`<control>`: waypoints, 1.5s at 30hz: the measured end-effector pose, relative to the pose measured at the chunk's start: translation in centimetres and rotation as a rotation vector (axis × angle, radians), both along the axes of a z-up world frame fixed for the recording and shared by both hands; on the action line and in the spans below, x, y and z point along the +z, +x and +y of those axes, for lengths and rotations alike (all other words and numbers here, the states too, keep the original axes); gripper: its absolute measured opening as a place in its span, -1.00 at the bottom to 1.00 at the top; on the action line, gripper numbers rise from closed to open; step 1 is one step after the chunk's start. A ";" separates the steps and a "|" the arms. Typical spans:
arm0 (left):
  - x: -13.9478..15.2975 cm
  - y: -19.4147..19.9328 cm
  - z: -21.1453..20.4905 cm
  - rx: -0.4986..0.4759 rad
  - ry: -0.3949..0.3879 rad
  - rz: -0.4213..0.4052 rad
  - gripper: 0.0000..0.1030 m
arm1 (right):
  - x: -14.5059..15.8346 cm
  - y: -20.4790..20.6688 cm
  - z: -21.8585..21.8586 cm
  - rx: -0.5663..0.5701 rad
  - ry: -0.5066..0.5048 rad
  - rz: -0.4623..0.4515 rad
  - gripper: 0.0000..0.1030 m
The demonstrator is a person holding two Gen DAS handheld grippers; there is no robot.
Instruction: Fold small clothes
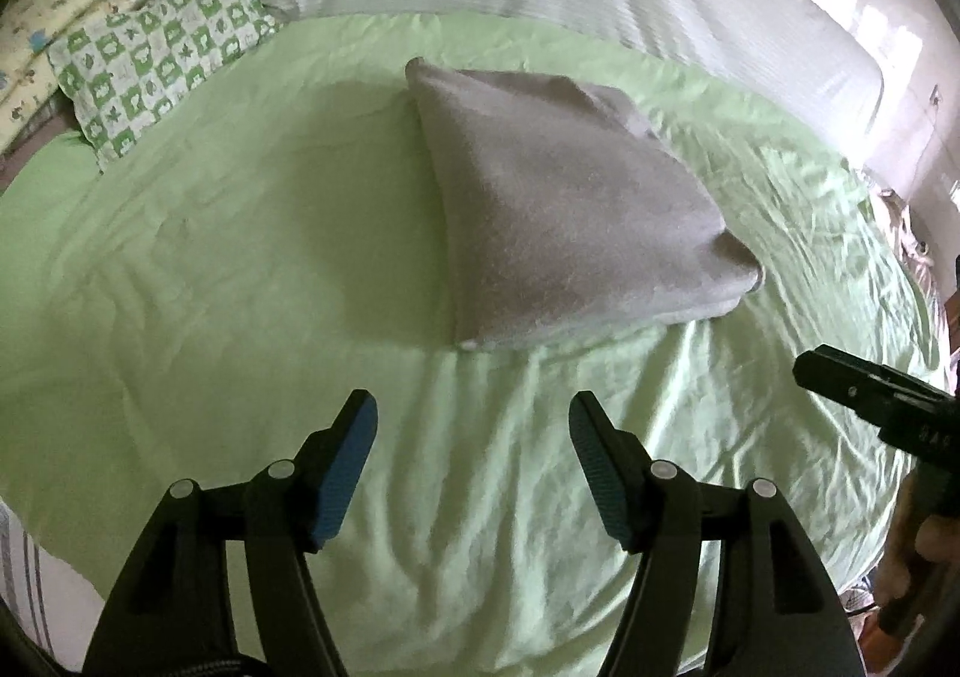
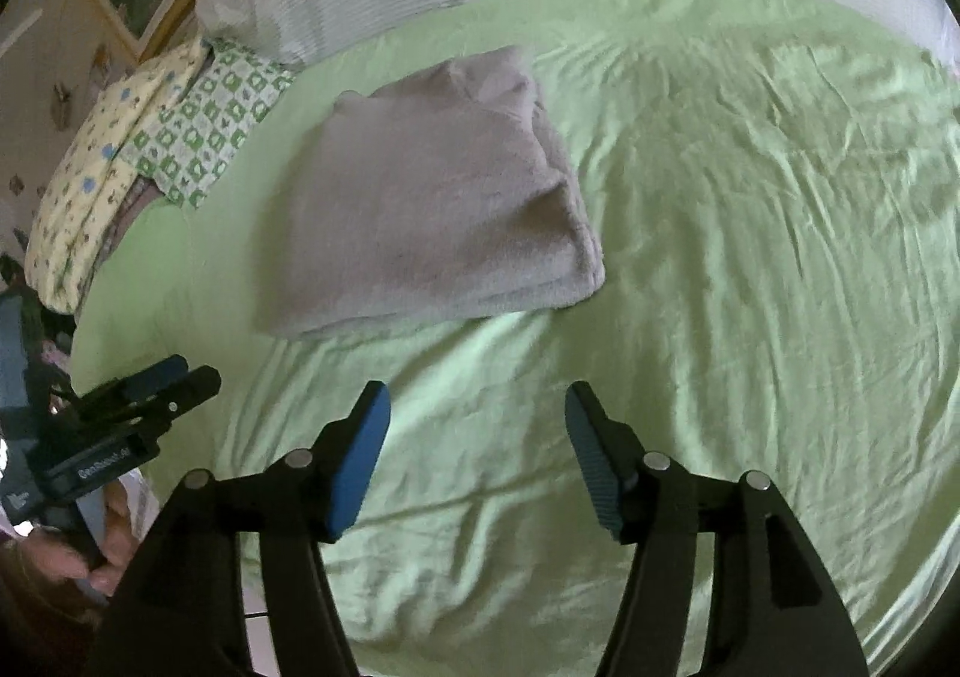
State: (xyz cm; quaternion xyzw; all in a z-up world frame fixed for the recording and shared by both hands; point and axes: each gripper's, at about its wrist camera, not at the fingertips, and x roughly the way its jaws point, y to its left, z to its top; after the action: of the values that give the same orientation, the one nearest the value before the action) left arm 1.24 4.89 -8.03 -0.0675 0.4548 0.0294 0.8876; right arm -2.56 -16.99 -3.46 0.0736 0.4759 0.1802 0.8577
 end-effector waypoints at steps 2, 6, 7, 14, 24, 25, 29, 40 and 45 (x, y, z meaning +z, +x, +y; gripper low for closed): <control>0.9 -0.1 0.1 0.022 0.016 -0.026 0.30 | 0.6 -0.2 0.6 0.026 -0.017 -0.031 0.29; 3.0 0.2 0.6 0.035 0.036 -0.076 0.41 | 2.6 0.0 1.6 0.066 -0.043 -0.115 0.49; 3.4 0.4 0.7 0.033 0.040 -0.079 0.43 | 3.1 0.1 1.8 0.076 -0.049 -0.135 0.51; 4.6 1.4 0.0 -0.006 0.081 -0.097 0.59 | 5.2 0.7 3.2 0.107 -0.102 -0.230 0.78; 1.5 2.3 -0.8 -0.010 0.124 -0.100 0.59 | 2.2 1.5 3.3 0.104 -0.091 -0.205 0.80; 1.1 2.5 -0.8 -0.010 0.123 -0.093 0.59 | 1.9 1.6 3.4 0.105 -0.098 -0.200 0.80; -0.2 3.1 -0.6 -0.005 0.115 -0.060 0.59 | 0.6 1.9 3.5 0.102 -0.119 -0.193 0.80; -1.8 3.5 -0.8 -0.003 0.122 -0.017 0.60 | -0.8 2.8 3.6 0.107 -0.129 -0.192 0.80; -2.0 3.7 -1.5 -0.026 0.132 -0.015 0.60 | -1.1 3.0 3.6 0.110 -0.121 -0.182 0.80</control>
State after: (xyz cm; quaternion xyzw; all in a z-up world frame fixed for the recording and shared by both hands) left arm 4.91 3.40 -10.03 -0.0028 0.4462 0.0472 0.8937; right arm 0.45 -13.41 -4.59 -0.0213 0.4095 0.2037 0.8890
